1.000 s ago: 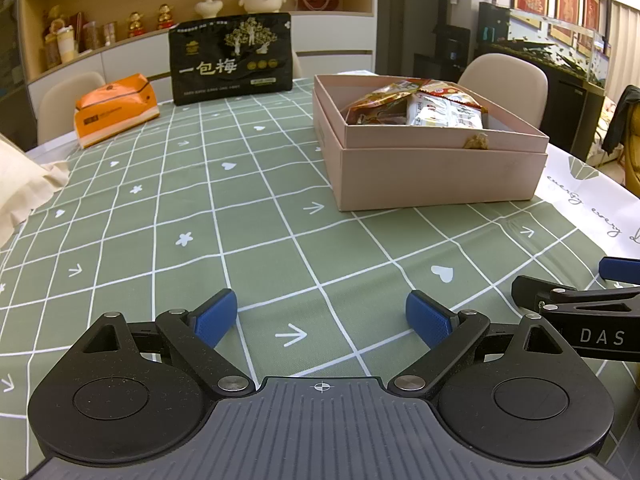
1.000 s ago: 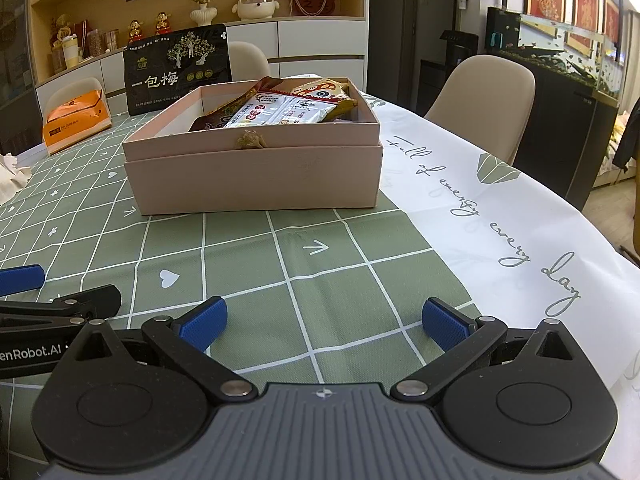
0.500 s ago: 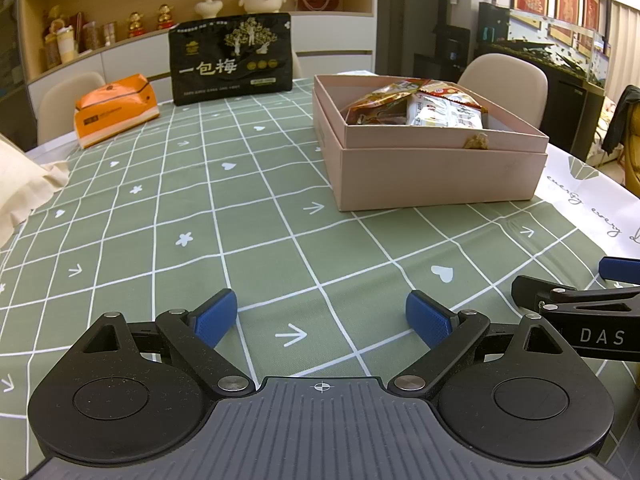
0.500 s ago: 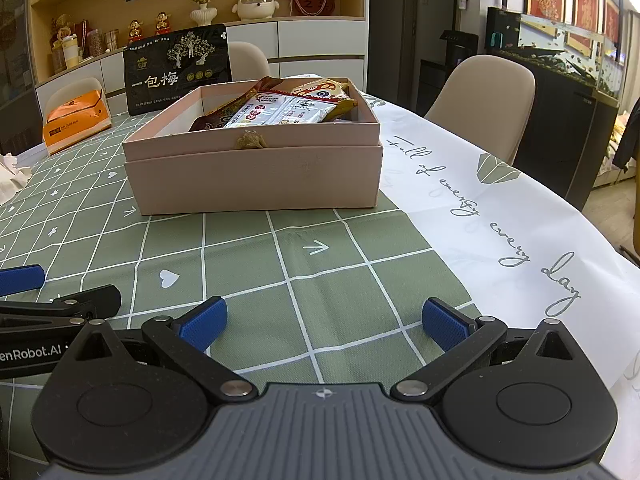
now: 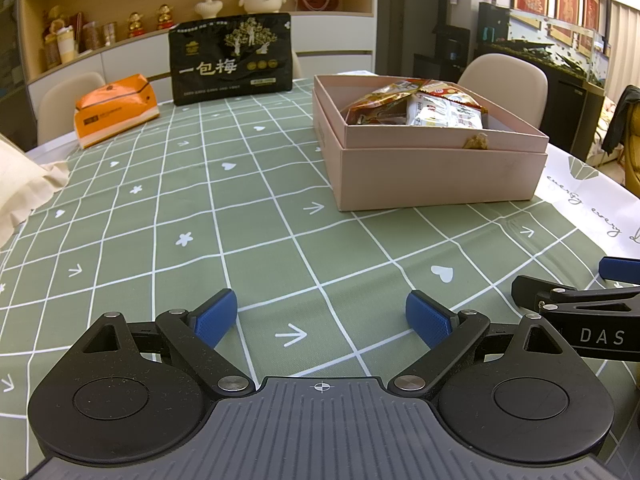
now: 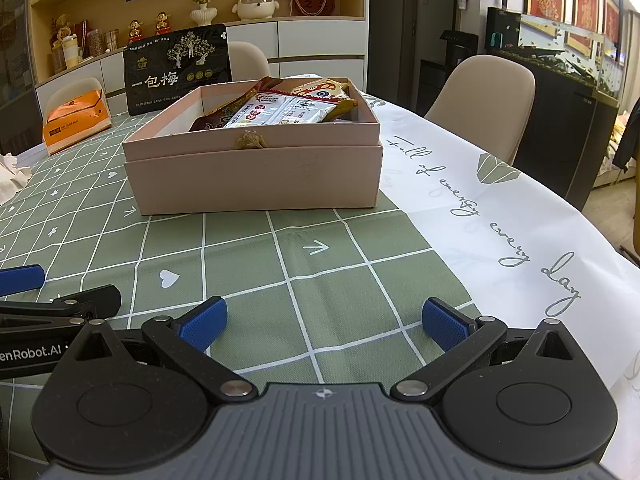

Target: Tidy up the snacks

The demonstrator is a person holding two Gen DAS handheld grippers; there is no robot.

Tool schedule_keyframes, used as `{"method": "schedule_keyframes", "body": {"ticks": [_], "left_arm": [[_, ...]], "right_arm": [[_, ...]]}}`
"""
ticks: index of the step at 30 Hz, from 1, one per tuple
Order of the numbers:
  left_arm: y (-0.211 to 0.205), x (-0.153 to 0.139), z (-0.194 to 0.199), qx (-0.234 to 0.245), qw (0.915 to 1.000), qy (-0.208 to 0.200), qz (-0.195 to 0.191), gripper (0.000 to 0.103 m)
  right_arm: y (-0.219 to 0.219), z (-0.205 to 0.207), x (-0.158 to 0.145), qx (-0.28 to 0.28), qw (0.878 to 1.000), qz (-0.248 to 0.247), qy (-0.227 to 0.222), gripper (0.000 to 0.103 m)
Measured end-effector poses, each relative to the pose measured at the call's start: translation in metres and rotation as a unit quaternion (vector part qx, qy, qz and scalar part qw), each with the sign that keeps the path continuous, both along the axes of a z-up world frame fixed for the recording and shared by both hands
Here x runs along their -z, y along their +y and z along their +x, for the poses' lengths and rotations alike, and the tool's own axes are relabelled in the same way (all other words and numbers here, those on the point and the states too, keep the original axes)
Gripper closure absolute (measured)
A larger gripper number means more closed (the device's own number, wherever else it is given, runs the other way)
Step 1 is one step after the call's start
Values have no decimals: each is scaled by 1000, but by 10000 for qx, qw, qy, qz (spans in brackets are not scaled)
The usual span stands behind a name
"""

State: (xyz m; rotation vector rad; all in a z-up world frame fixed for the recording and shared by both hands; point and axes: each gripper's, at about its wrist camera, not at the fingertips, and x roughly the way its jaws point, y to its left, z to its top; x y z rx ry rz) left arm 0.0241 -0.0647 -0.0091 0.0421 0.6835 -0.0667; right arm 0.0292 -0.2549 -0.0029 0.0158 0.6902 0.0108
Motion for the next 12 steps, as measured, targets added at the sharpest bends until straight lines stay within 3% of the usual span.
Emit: {"method": "schedule_keyframes", "body": {"ticks": [12], "left_arm": [[0,0,0,15,10000,-13,-17,8]], "right_arm": [[0,0,0,0,10000,0,0,0]]}}
